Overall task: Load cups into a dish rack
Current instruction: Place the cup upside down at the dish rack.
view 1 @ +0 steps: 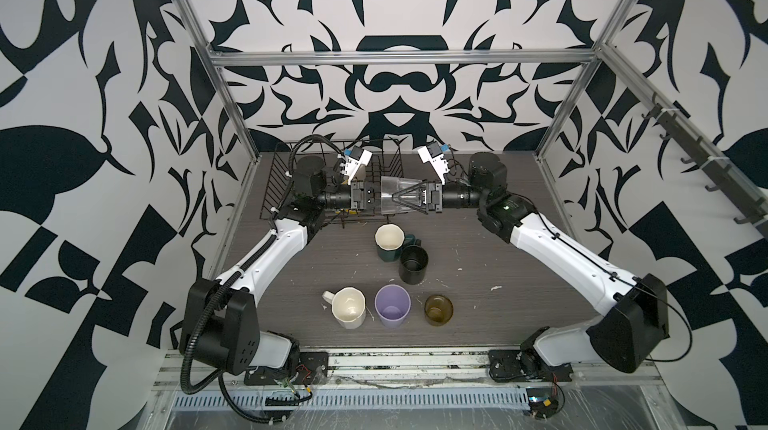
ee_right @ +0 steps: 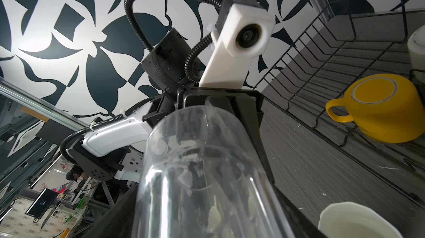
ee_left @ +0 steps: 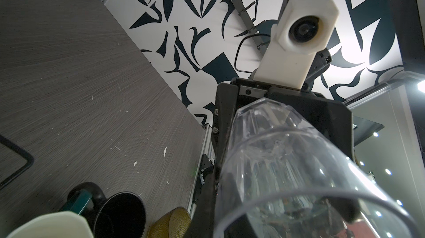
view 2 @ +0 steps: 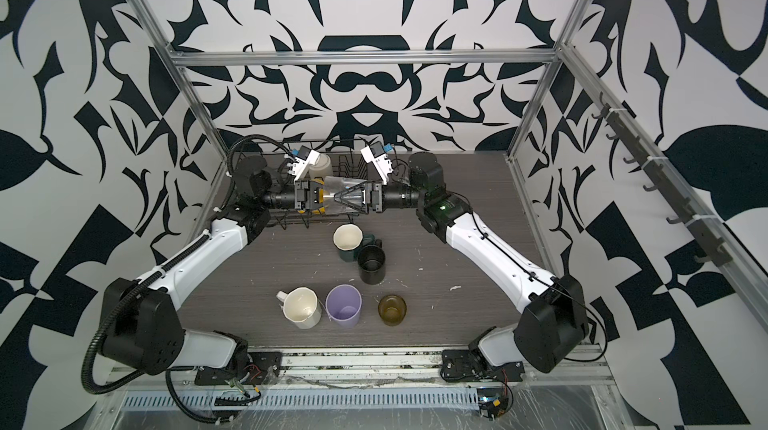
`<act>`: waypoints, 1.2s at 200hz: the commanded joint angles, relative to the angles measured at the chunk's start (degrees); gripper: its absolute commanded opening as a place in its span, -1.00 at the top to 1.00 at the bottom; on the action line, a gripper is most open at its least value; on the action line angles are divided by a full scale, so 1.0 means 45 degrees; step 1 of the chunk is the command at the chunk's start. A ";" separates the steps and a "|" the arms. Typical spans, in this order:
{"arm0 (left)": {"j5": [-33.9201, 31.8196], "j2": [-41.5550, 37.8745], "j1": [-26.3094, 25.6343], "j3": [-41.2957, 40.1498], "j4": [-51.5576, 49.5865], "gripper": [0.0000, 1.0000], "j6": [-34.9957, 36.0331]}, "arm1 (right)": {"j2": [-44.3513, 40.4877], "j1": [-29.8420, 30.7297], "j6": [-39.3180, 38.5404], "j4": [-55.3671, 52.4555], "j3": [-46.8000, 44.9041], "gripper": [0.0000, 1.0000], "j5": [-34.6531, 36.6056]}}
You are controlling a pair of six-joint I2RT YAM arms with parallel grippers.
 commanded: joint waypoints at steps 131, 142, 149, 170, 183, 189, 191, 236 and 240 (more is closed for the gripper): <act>-0.2750 -0.0889 0.0370 0.0868 -0.3536 -0.67 0.2508 | -0.1009 -0.0662 -0.0872 -0.3054 0.1341 1.00 0.3011; -0.3386 -0.1088 0.0505 0.0912 -0.4185 -0.79 0.2897 | -0.1055 -0.0683 -0.1410 -0.3804 0.1656 1.00 0.3349; -0.3899 -0.1230 0.0648 0.0944 -0.4653 -0.85 0.3127 | -0.1075 -0.0712 -0.1760 -0.4252 0.1880 1.00 0.3573; -0.5710 -0.1592 0.1077 0.1135 -0.6194 -0.94 0.3844 | -0.0897 -0.0734 -0.2627 -0.5551 0.2630 1.00 0.4236; -0.7139 -0.2259 0.1361 0.1276 -0.7154 -0.98 0.4257 | -0.0718 -0.0742 -0.3077 -0.6243 0.3107 1.00 0.4692; -0.8005 -0.2456 0.1469 0.1308 -0.7545 -0.98 0.4465 | -0.0590 -0.0747 -0.3270 -0.6510 0.3318 1.00 0.4880; -0.8292 -0.2526 0.1508 0.1316 -0.7658 -0.98 0.4529 | -0.0543 -0.0743 -0.3324 -0.6607 0.3373 1.00 0.4920; -1.4643 -0.4210 0.1886 0.0971 -0.9097 -0.98 0.6075 | 0.1083 -0.0742 -0.4583 -0.8403 0.5265 1.00 0.6505; -1.4867 -0.4323 0.1939 0.0907 -0.9088 -0.98 0.6163 | 0.1249 -0.0742 -0.4725 -0.8584 0.5497 1.00 0.6674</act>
